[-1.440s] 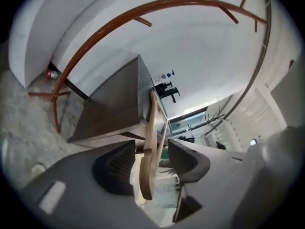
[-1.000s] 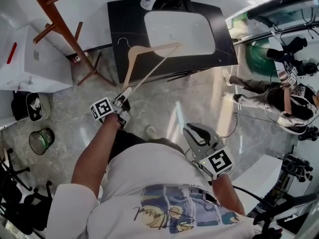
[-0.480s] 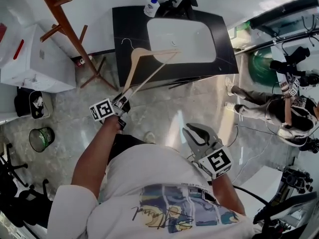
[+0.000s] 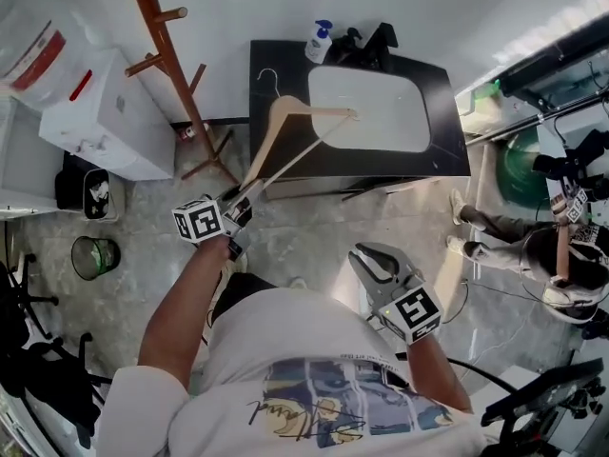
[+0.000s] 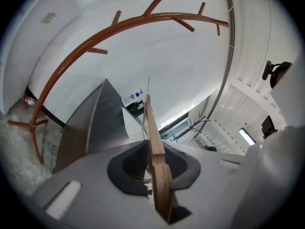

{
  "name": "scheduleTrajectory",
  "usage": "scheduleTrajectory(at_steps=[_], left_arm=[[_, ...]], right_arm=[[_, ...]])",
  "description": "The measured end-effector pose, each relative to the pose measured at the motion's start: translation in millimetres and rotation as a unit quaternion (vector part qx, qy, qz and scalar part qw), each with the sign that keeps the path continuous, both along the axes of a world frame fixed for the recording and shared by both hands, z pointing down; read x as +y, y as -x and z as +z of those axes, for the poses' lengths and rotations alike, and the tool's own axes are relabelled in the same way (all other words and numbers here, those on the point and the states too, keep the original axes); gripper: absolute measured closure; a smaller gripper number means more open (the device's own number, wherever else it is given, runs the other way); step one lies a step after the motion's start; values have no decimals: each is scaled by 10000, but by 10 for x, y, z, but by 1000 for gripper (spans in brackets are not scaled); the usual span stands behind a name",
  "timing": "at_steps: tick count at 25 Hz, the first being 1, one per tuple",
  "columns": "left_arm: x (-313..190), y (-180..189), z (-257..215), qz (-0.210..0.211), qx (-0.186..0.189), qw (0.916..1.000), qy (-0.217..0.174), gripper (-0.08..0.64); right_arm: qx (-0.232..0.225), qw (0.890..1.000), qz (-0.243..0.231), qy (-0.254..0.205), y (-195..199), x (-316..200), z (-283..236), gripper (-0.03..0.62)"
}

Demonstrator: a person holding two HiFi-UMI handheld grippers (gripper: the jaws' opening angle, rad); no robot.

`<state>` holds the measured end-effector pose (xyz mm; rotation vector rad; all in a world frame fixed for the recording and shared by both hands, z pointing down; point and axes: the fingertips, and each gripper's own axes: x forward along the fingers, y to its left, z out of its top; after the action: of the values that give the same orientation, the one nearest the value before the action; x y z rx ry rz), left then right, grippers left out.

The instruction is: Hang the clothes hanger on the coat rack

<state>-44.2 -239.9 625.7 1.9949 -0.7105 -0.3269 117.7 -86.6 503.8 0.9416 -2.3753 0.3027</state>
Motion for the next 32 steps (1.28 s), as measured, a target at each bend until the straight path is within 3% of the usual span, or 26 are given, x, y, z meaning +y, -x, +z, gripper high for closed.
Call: scheduleTrajectory(at_steps=[6, 18, 24, 32], left_arm=[[115, 216, -690, 44, -127, 9980, -619, 514], [633, 594, -2254, 171, -632, 9873, -1450, 514], [608, 895, -3092, 120, -707, 9777, -1976, 515], [317, 1323, -3959, 72, -857, 9622, -2585, 515]], right_arm=[[-245, 9985, -435, -209, 64, -126, 7, 528], [-613, 9938, -927, -67, 23, 60, 78, 528], [-715, 9905, -1172, 97, 89, 96, 168, 528], [-799, 9904, -1126, -85, 226, -25, 92, 528]])
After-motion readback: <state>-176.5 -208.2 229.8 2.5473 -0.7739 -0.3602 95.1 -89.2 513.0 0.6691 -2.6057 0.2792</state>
